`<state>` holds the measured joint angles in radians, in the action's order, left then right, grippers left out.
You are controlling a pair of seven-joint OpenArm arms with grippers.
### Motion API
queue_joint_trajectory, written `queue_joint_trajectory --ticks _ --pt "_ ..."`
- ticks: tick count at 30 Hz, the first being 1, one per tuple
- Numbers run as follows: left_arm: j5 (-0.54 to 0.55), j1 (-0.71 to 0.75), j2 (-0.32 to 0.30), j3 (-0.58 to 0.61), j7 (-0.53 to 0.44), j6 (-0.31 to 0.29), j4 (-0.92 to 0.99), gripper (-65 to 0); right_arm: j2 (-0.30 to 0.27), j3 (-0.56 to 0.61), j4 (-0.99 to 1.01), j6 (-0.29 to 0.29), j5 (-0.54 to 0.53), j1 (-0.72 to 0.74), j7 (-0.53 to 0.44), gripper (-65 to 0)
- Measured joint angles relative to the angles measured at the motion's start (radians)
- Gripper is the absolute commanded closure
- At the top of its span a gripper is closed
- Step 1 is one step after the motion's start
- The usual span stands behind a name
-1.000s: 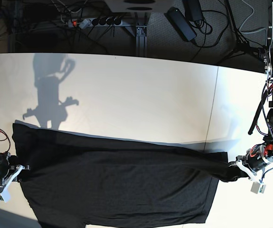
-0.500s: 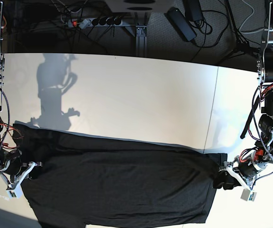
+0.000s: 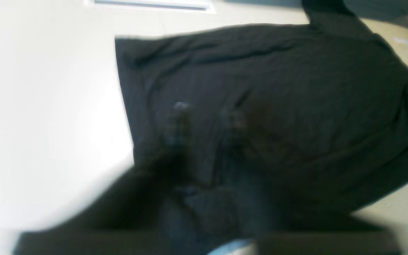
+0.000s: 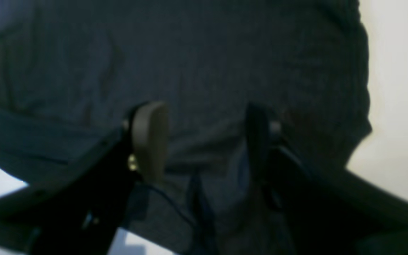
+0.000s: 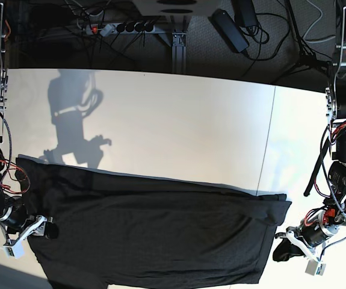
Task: Fold the T-shirt properly
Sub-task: 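Lay the held edge down, folding the shirt over onto itself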
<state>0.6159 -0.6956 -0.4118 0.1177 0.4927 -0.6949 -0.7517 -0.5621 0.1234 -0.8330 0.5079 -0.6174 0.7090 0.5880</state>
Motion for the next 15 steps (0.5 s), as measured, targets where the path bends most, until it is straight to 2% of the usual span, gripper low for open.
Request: queue_joint_trajectory --ticks 2,3,4,5,7,8,11,15 --pt "-0.006 0.004 0.011 0.000 0.056 -0.001 0.000 0.0 0.003 -0.002 0.000 0.000 0.009 -0.004 0.006 -2.3" --pt "-0.015 0.015 0.017 0.000 0.067 -0.002 0.000 0.0 0.010 -0.003 0.002 0.000 0.037 -0.005 0.010 0.0" --pt "-0.029 0.026 0.021 0.001 0.072 -0.001 0.000 0.0 0.018 -0.004 0.005 0.000 0.073 -0.006 0.011 0.0" --pt "-0.049 0.036 0.024 0.001 0.082 0.025 0.000 0.0 0.029 -0.005 0.011 0.000 0.102 -0.006 0.022 0.0" --pt "-0.089 0.052 0.027 0.017 0.082 0.118 0.008 0.0 0.052 -0.004 0.047 0.000 0.136 -0.005 0.019 0.0" --pt "-0.100 0.053 0.029 0.031 0.082 0.137 0.026 0.0 0.063 -0.004 0.067 0.000 0.141 -0.006 0.014 0.0" --pt "-0.138 0.053 0.047 0.089 0.083 0.145 0.095 0.0 0.076 -0.004 0.136 -0.001 0.144 -0.008 0.010 0.0" --pt "-0.165 0.053 0.085 0.140 0.043 0.195 0.150 0.0 0.072 -0.005 0.215 0.000 0.158 -0.013 0.005 0.0"
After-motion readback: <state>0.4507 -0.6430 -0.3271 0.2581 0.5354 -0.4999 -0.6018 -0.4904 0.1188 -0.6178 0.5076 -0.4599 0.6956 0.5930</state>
